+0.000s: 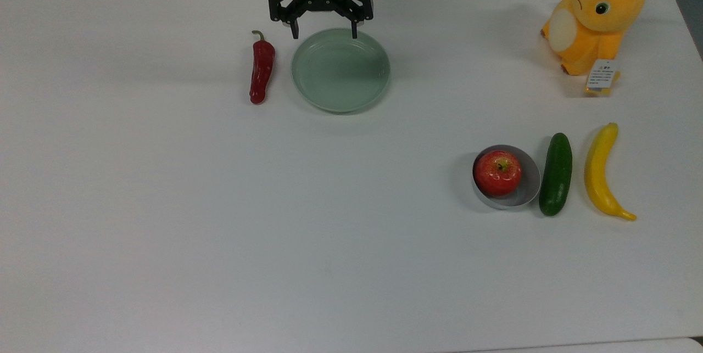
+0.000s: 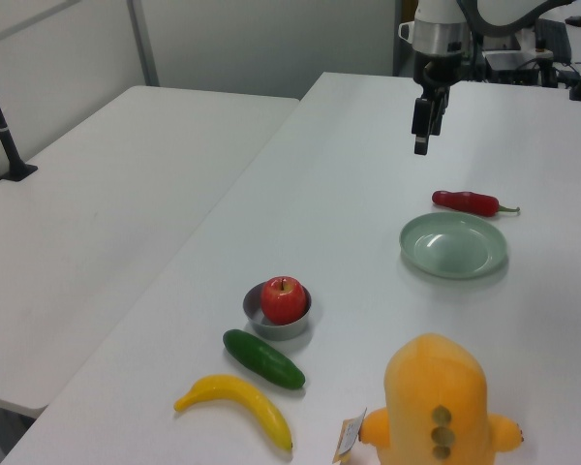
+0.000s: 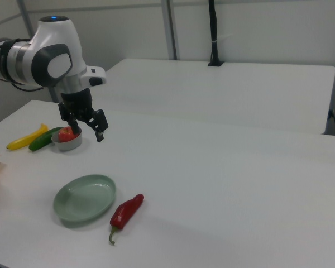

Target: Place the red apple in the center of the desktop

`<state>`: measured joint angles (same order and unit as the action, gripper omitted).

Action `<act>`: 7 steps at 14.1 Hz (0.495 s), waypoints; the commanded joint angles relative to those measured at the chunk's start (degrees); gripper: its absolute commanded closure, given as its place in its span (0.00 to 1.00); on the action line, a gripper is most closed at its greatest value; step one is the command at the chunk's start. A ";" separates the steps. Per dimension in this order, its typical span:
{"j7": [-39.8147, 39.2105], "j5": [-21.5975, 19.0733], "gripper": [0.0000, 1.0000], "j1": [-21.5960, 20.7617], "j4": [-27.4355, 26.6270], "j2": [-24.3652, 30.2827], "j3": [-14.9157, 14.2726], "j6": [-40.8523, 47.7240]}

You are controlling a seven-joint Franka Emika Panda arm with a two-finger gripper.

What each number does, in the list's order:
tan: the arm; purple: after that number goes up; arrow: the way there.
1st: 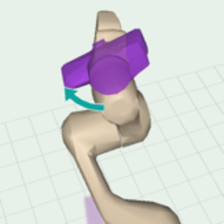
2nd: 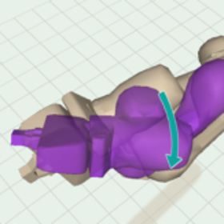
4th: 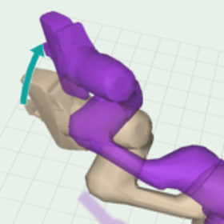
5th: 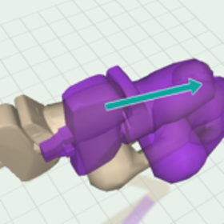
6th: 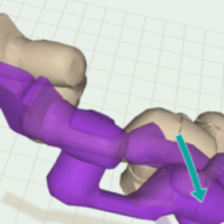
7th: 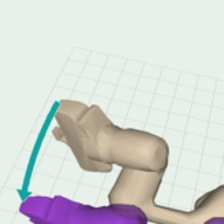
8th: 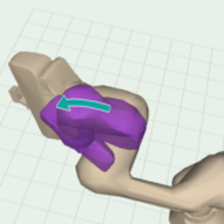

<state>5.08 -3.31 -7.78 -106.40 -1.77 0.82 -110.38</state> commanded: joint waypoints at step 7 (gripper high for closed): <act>-4.99 0.15 0.00 -0.12 -0.83 0.98 0.33 0.70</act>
<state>1.25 -3.27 -7.79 -106.57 -1.74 0.99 -110.37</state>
